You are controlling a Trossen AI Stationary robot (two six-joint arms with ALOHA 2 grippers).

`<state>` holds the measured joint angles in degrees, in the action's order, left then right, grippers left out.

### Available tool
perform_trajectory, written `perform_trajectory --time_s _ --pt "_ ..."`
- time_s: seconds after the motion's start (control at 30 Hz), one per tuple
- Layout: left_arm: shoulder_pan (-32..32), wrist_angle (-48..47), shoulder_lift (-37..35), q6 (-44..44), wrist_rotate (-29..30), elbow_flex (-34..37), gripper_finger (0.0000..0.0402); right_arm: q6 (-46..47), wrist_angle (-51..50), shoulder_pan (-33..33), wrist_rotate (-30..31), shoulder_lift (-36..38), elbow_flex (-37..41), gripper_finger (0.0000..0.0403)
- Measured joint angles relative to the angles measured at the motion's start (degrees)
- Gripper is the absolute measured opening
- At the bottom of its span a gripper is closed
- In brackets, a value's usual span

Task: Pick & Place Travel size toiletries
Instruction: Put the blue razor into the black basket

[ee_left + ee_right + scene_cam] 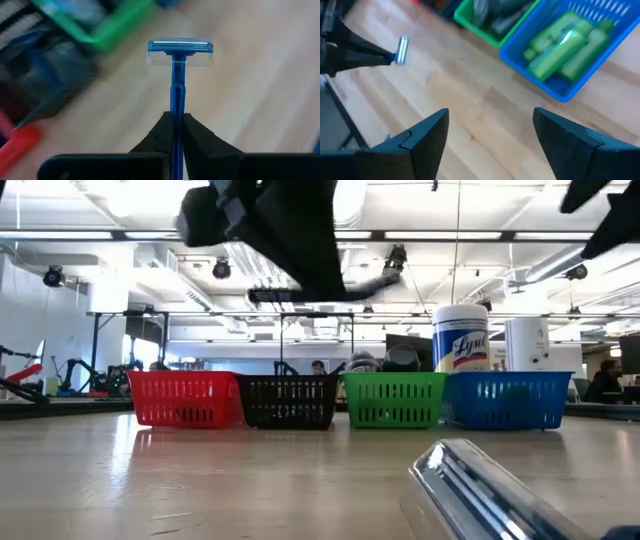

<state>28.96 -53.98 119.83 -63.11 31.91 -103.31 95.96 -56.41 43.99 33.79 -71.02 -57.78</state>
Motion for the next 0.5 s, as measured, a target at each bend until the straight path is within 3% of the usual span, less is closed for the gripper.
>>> perform_trajectory --time_s 0.17,0.3,0.5 --pt "-4.70 1.70 -8.38 -16.11 5.85 8.67 0.0021 4.42 -2.88 -0.02 5.35 2.84 0.00 0.0269" --pt "-11.73 11.36 -14.21 -15.79 6.15 18.43 0.0022 4.31 -3.45 -0.21 8.63 4.90 0.02 0.0259" --pt "-21.64 26.29 -16.60 -13.87 -1.27 31.35 0.0022 4.16 -4.06 -0.79 9.91 5.39 0.11 0.0248"
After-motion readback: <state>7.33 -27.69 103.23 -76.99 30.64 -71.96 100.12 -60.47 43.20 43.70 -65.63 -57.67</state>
